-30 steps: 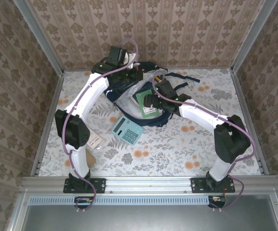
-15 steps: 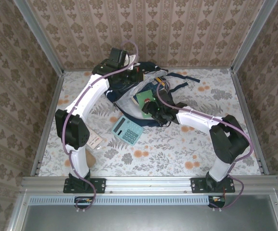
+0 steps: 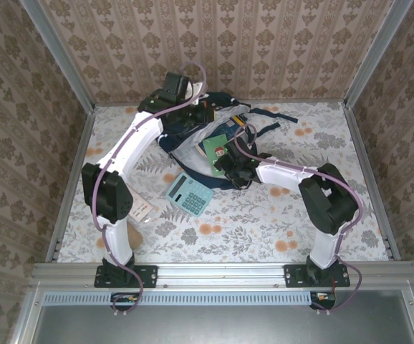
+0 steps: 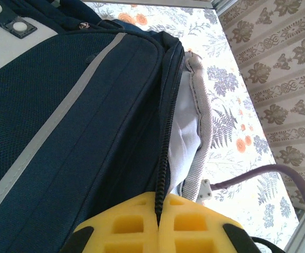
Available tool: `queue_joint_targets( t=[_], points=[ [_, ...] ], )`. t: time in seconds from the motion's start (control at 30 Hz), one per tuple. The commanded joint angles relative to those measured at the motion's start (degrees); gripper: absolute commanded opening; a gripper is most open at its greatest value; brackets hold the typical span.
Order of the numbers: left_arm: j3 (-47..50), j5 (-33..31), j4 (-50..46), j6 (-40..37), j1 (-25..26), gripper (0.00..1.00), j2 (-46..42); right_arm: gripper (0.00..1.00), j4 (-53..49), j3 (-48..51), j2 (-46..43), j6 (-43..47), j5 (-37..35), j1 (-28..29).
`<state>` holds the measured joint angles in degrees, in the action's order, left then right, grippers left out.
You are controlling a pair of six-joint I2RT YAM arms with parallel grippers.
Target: Pack books, pencil case, and school supplies into a backpack
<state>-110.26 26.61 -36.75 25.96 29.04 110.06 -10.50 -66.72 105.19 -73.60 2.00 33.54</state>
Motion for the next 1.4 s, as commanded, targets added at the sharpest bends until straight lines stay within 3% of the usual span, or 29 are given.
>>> queue_joint_targets(
  t=[0.0,0.2,0.57,0.83,1.03,1.37],
  points=[
    [-0.5,1.0,4.2,1.0,0.8,0.0,-3.8,0.67,7.7,-1.6,2.7,0.2,1.3,-0.5],
    [-0.7,1.1,3.5,0.7,1.8,0.0,-4.1,0.63,19.3,-2.4,4.2,4.3,3.8,-1.5],
    [-0.1,1.2,2.9,0.9,2.6,0.0,-4.8,0.59,24.9,-8.2,6.6,7.5,4.5,-3.5],
    [-0.1,0.7,2.4,0.7,2.8,0.0,-4.8,0.59,22.7,-12.0,8.1,8.5,5.4,-4.9],
    [0.0,0.5,2.9,0.8,2.6,0.0,-4.8,0.67,16.4,-7.4,3.0,12.0,4.3,-4.9],
    [-0.6,0.5,2.8,0.8,2.5,0.0,-4.5,0.68,18.5,-5.2,7.4,12.7,15.0,-5.8]
  ],
)
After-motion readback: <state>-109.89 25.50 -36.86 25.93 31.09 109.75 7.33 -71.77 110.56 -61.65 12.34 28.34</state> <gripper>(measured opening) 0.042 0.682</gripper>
